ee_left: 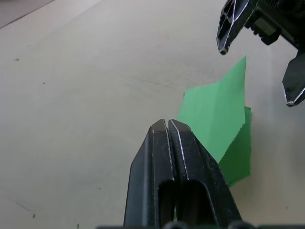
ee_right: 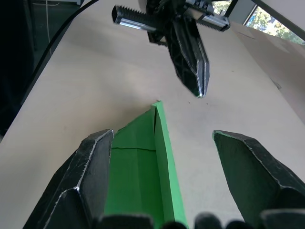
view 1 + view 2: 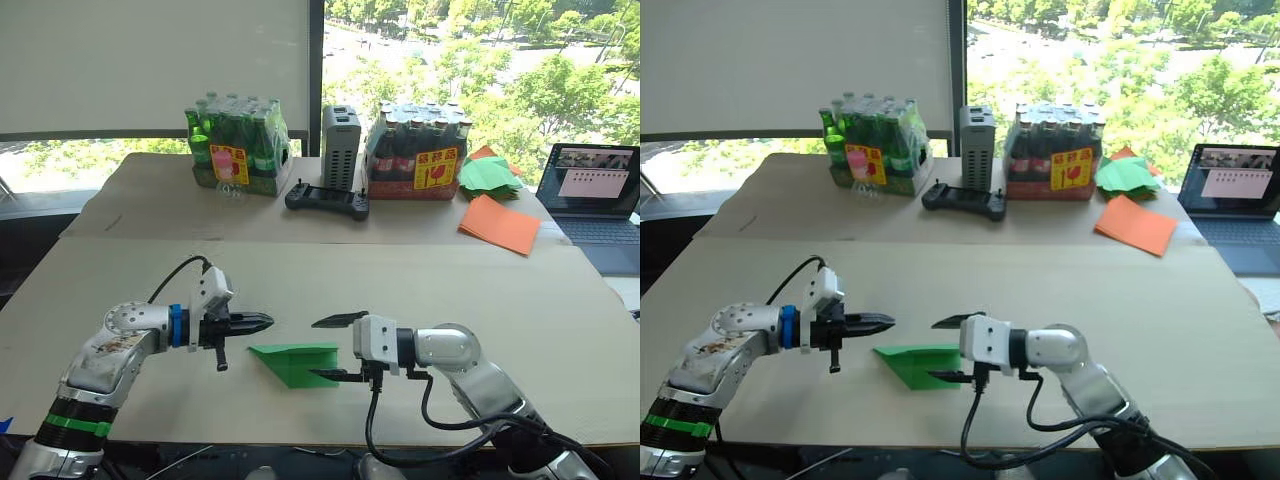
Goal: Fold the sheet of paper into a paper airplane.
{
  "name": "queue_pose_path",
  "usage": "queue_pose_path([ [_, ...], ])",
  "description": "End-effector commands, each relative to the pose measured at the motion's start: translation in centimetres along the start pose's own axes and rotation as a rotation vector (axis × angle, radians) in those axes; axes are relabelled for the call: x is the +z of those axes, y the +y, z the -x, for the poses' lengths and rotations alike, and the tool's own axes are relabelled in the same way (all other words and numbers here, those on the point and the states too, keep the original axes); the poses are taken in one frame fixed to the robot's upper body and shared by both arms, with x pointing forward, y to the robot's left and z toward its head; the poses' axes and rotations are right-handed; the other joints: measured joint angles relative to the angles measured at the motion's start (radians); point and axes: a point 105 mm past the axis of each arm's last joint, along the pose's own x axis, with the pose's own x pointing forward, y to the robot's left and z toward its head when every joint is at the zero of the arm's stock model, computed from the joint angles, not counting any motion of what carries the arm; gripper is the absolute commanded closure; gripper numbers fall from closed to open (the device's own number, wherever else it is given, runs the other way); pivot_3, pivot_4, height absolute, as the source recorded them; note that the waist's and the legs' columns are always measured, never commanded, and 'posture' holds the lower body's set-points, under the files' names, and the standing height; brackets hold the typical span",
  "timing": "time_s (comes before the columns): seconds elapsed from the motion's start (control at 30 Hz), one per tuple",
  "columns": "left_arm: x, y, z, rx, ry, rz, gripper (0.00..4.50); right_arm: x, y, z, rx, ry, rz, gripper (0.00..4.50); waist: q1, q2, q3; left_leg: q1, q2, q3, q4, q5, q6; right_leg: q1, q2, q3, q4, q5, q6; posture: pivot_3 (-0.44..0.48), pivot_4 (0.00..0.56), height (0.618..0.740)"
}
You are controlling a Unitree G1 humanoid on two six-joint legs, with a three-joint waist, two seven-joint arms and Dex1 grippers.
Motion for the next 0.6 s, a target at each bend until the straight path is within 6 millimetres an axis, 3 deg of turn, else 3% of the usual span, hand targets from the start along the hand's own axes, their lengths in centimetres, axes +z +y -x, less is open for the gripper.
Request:
queue_pose_path([
  [0.03, 0.1, 0.3, -0.6, -0.009, 0.016, -0.082, 4.46, 1.3, -0.2, 0.1, -0.025, -0.026, 0.015, 0.8, 0.001, 0.0, 0.0, 0.0, 0.0, 0.0, 0.0, 0.0, 0.0, 0.0, 0.0, 0.0, 0.0, 0.0, 0.0, 0.0, 0.15, 0.74],
  [0.3, -2.4, -0.4, -1.3, -0.075, 0.121, -0.151, 4.46, 3.1, 0.5, 0.3, -0.041, -0.059, -0.1, 0.8, 0.0, 0.0, 0.0, 0.0, 0.0, 0.0, 0.0, 0.0, 0.0, 0.0, 0.0, 0.0, 0.0, 0.0, 0.0, 0.0, 0.15, 0.74],
  [0.6, -4.7, -0.8, -1.3, -0.097, 0.214, -0.202, 4.46, 2.1, 1.1, 0.1, -0.037, 0.003, -0.132, 0.8, 0.002, 0.0, 0.0, 0.0, 0.0, 0.0, 0.0, 0.0, 0.0, 0.0, 0.0, 0.0, 0.0, 0.0, 0.0, 0.0, 0.15, 0.74],
])
